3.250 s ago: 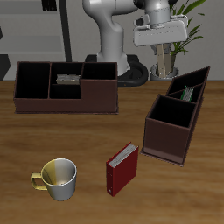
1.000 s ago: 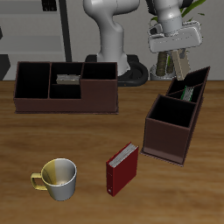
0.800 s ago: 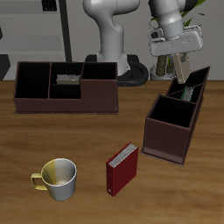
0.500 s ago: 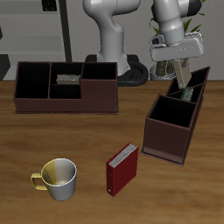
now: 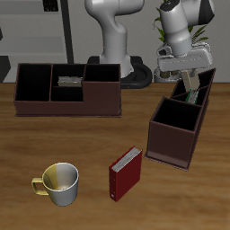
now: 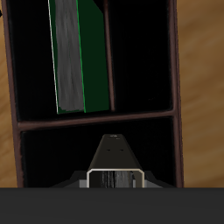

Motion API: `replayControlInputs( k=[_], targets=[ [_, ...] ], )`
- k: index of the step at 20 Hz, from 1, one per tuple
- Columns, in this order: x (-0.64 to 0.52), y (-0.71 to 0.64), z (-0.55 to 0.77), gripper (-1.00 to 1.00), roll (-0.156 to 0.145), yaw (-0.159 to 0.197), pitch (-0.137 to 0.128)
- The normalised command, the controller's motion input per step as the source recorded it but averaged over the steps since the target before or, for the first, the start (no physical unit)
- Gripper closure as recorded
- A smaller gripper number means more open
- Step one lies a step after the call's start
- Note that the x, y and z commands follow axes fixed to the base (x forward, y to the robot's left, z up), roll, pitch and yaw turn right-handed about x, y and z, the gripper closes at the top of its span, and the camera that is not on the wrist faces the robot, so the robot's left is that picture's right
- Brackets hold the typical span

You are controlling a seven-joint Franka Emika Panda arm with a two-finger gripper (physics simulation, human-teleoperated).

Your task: Place the right yellow book into the back desk caddy's back compartment and place the green book into the left desk caddy's back compartment and place the left yellow book into the left desk caddy's left compartment

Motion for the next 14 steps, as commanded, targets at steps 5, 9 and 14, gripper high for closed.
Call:
replayControlInputs(
  k=[5, 9, 14],
  targets=[
    [0.08, -0.01, -0.16, -1.0, 0.002, 0.012, 0.043],
    [0.1, -0.08, -0.09, -1.0, -0.005, -0.018, 0.033],
    [0.03, -0.04, 0.04, -1.0, 0.018, -0.001, 0.004]
  ],
)
